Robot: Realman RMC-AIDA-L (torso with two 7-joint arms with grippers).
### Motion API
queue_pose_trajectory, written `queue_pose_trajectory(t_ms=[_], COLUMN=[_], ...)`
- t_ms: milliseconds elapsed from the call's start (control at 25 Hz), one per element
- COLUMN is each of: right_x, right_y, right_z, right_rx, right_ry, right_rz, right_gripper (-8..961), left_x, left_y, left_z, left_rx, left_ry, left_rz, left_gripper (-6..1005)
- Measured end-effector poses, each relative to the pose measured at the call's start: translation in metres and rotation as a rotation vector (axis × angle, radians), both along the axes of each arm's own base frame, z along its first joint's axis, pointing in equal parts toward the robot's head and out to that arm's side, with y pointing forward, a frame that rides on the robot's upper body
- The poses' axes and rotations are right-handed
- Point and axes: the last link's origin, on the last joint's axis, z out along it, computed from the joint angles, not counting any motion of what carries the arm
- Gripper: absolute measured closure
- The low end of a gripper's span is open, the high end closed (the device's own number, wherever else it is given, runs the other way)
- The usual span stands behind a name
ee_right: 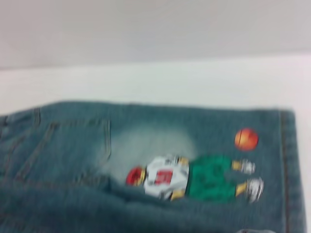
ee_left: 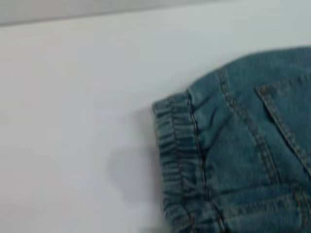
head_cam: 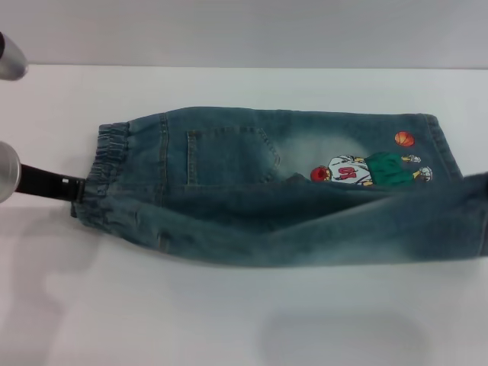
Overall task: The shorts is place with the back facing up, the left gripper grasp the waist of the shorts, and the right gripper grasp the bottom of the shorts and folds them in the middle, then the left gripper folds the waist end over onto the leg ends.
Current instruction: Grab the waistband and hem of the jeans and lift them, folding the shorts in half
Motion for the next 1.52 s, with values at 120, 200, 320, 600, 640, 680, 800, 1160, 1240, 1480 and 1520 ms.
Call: queue_pose_trajectory(t_ms=[120,200,320,600,640,680,800,1160,1240,1480,1520], right_x=[0.0,-0.002,-0.006,-0.001,0.001,0.002,0.008,0.024,0.027,0.032,0.033], right_y=[0.004,0.006,0.01,0.012,0.012,0.012,0.011,0.014,0.015,0.021,0.023], right_z=[0.007,0.011,0.015,0.025,0.026,0.026,0.029,0.033,0.033,0.029,0.028], right_rx=[0.06,0.094,0.137,0.234,0.245,0.254,0.283,0.342,0.352,0.356,0.355], right_ry=[-0.009,-0.004,0.023,0.044,0.051,0.059,0.087,0.112,0.113,0.112,0.113], right_rz=[0.036,0.063,0.097,0.126,0.125,0.126,0.13,0.131,0.126,0.123,0.123], right_gripper=[945,945,945,945,945,945,945,945,946,936,934], left_x=[0.0,0.0,0.005,0.008,0.009,0.009,0.01,0.01,0.01,0.011,0.012], left_y=[0.002,0.003,0.009,0.02,0.021,0.021,0.022,0.036,0.037,0.041,0.044], left_z=[0.002,0.002,0.004,0.01,0.011,0.011,0.012,0.009,0.008,0.004,0.001], left_rx=[0.036,0.051,0.114,0.198,0.209,0.209,0.22,0.292,0.294,0.293,0.285], left_ry=[-0.024,-0.035,-0.101,-0.137,-0.142,-0.142,-0.147,-0.195,-0.205,-0.225,-0.227], left_rz=[-0.022,-0.03,-0.092,-0.153,-0.161,-0.161,-0.169,-0.223,-0.232,-0.245,-0.245], left_gripper=[969,969,970,970,970,970,970,947,941,920,917])
